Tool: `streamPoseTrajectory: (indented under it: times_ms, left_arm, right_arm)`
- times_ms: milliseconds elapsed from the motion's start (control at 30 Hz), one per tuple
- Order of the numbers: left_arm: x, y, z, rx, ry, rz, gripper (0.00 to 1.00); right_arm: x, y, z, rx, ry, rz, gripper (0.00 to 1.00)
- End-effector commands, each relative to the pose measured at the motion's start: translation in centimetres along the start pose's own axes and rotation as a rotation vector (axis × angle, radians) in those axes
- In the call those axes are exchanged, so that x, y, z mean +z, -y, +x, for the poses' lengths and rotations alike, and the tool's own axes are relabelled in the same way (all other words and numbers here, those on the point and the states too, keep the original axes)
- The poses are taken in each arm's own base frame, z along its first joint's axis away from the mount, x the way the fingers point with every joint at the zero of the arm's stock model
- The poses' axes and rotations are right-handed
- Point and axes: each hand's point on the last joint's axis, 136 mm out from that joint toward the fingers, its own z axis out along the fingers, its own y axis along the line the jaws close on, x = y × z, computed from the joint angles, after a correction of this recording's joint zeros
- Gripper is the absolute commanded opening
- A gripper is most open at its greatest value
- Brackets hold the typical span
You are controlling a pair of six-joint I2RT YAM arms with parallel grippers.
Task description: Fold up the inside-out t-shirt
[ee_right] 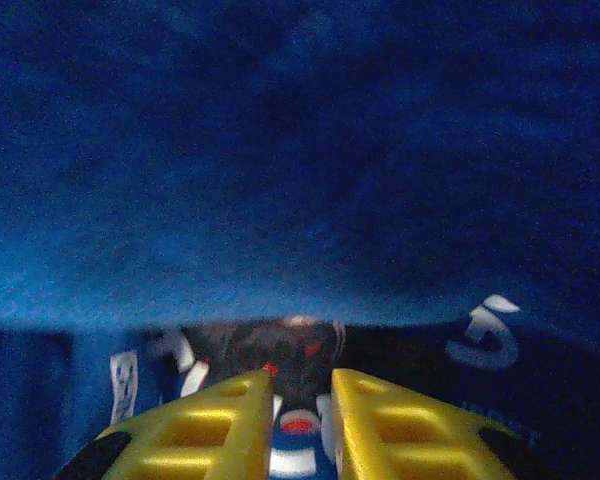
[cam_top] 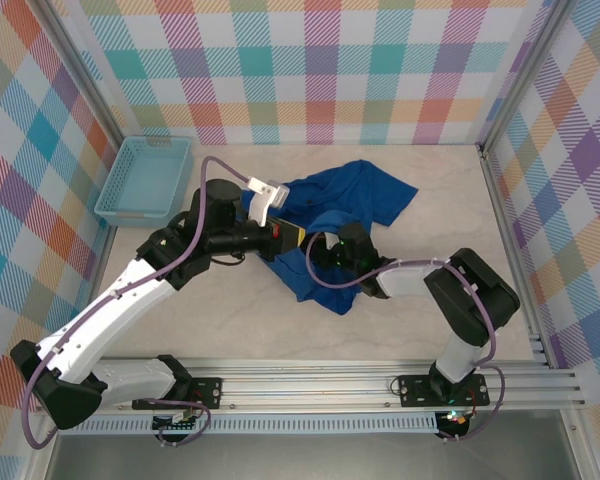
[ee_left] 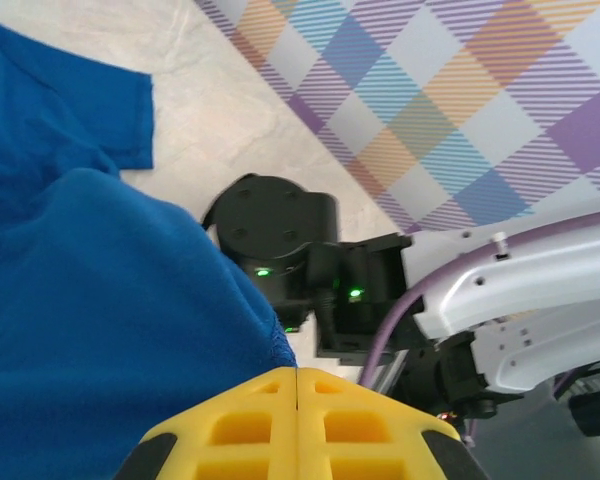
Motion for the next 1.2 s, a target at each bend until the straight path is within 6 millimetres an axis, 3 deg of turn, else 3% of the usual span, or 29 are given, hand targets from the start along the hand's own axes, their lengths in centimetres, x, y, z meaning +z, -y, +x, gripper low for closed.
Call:
streamPoseTrajectory:
  times_ms: [0,267,433,567,667,833,967,1067,1167]
  left_arm:
    - [-0.1,3.5,-2.9,0.014,0.073,0.130,0.00]
    - [0.3,6.8,-4.1,0.062,0.075,0.208,0.00]
    - [-1.2,8.2,-5.5,0.104,0.129,0.235,0.00]
    - [-3.2,8.3,-7.1,0.157,0.203,0.179,0.00]
    - [-3.5,8.2,-7.3,0.179,0.213,0.157,0.00]
    - [-2.3,7.1,-6.8,0.174,0.187,0.124,0.00]
    - [-0.8,5.4,-8.1,0.174,0.194,0.026,0.00]
    - [0.1,6.0,-9.3,0.182,0.192,0.046,0.00]
    - [-1.1,7.9,-11.0,0.211,0.228,0.094,0.00]
  right_arm:
    - [1.5,1.2,-0.8,0.020,-0.004,0.117,0.25]
    - [5.3,2.7,-1.3,0.060,-0.066,0.223,0.35]
    - [6.7,4.3,0.9,0.169,-0.183,0.294,0.41]
    - [7.0,5.3,2.3,0.215,-0.261,0.327,0.45]
    - [7.2,5.6,3.0,0.230,-0.306,0.352,0.49]
    - [7.4,5.3,2.5,0.208,-0.323,0.333,0.56]
    - [7.7,3.9,2.3,0.156,-0.337,0.318,0.62]
    - [8.1,3.9,3.4,0.158,-0.387,0.347,0.66]
    - [8.6,4.9,4.3,0.170,-0.455,0.390,0.70]
